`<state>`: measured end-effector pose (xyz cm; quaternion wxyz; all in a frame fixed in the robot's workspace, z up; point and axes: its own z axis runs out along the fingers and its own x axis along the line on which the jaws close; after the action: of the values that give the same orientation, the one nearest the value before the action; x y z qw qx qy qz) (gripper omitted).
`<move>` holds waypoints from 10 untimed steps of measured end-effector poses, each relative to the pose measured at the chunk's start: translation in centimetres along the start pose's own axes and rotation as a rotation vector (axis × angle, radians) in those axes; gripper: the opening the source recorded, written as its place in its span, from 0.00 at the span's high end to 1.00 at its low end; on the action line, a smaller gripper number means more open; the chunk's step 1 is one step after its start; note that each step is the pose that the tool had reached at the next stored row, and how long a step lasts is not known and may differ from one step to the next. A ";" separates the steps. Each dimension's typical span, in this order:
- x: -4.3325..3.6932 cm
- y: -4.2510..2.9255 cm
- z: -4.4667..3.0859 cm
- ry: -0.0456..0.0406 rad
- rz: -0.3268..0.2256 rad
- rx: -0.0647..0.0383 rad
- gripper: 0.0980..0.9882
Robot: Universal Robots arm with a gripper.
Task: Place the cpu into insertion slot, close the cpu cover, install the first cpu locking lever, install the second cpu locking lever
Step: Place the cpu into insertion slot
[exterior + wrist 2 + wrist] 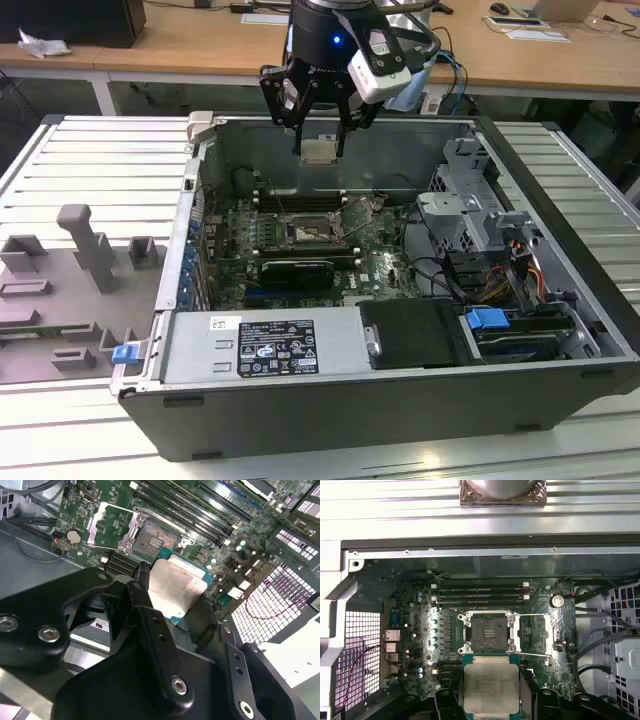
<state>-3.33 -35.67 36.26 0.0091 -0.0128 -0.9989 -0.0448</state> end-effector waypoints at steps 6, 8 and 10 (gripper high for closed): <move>0.00 0.00 0.00 -0.0024 0.027 0.000 0.51; 0.00 0.00 0.00 -0.0028 0.032 -0.001 0.51; 0.00 0.00 0.00 -0.0035 0.039 -0.001 0.51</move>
<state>-3.33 -35.67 36.26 0.0082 -0.0322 -0.9984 -0.0450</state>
